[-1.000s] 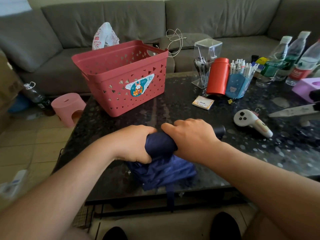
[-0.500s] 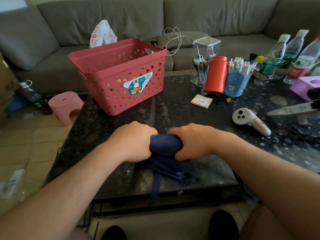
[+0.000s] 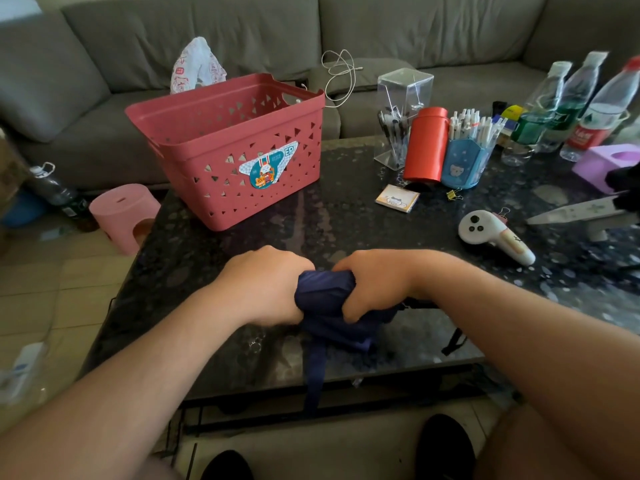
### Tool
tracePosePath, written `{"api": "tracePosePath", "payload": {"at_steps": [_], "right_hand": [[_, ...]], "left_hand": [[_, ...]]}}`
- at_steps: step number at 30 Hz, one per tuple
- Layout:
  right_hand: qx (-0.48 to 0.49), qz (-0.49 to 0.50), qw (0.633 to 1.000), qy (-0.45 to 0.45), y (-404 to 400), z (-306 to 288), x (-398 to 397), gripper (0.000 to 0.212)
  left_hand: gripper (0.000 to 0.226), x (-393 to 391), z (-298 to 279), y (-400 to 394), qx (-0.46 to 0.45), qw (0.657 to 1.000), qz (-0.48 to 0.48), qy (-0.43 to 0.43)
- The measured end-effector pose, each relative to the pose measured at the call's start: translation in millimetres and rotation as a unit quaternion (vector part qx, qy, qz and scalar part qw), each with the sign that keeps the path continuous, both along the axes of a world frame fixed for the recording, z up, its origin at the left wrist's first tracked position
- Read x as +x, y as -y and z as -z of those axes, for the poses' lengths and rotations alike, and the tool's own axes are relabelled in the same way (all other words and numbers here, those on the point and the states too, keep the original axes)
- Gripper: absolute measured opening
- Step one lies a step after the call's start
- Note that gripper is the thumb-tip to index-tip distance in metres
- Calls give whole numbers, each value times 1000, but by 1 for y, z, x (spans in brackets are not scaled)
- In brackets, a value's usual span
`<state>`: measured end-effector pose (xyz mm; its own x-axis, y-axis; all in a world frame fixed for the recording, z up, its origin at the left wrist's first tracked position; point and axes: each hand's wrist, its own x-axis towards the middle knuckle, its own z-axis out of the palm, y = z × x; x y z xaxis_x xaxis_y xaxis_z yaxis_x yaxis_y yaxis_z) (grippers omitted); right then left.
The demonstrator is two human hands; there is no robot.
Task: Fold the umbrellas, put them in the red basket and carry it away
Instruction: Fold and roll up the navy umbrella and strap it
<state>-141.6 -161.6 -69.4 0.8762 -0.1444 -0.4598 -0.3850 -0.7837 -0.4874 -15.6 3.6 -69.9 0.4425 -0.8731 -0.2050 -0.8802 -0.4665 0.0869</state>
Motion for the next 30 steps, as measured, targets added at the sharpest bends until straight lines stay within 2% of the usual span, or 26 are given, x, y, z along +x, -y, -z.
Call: {"api": "tracePosePath", "payload": {"at_steps": [2,4,6,7,9,12,14,15,17,19,20,21,22,24,25,27,29,30], "right_hand": [[-153,-32,985,76,-5,12,-4,45],[-331,-59,927,164,-15,27,-5,59],[-383,-67,893,227,-20,27,-3,59],[-379,-62,893,234,-20,22,-2,51],[-343,-36,916,207,-17,18,-2,40],[-183,-14,977,112,-12,11,-4,40],[-81,-10,995,63,-5,5,-6,36],[-73,-10,995,60,-2,4,-7,36],[-151,-6,984,93,-3,8,-10,42],[-317,-26,932,173,-7,20,-12,45],[-368,-38,902,222,-8,26,-11,41],[-385,-44,885,257,-10,26,-11,36],[-381,-45,883,270,-10,24,-10,32],[-341,-30,913,221,-11,21,-10,26],[-306,-21,936,172,-12,20,-9,23],[-177,4,981,77,-9,14,-7,26],[-58,13,998,22,-4,9,-7,26],[-46,5,999,24,-3,8,-8,28]], "left_hand": [[24,2,1,0,7,999,-12,-36],[26,6,2,-2,-13,993,-50,-108],[27,12,4,-5,-49,982,-77,-163],[29,12,5,-6,-59,981,-72,-170],[37,12,7,-8,-62,990,-31,-126],[50,10,11,-8,-51,997,61,6],[45,10,11,-6,-64,996,68,-3],[40,11,10,-7,-68,996,59,-26],[28,12,9,-6,-66,994,31,-83],[22,14,8,-4,-71,982,-15,-177],[22,15,8,-4,-75,970,-38,-226],[23,17,7,-5,-78,961,-49,-259],[24,18,7,-7,-78,958,-44,-272],[26,19,12,-9,-76,969,1,-233],[29,17,14,-10,-75,982,28,-171],[33,14,16,-8,-67,996,52,-40],[26,13,12,-4,-57,997,39,-17],[22,13,9,-3,-39,998,30,-30]]}}
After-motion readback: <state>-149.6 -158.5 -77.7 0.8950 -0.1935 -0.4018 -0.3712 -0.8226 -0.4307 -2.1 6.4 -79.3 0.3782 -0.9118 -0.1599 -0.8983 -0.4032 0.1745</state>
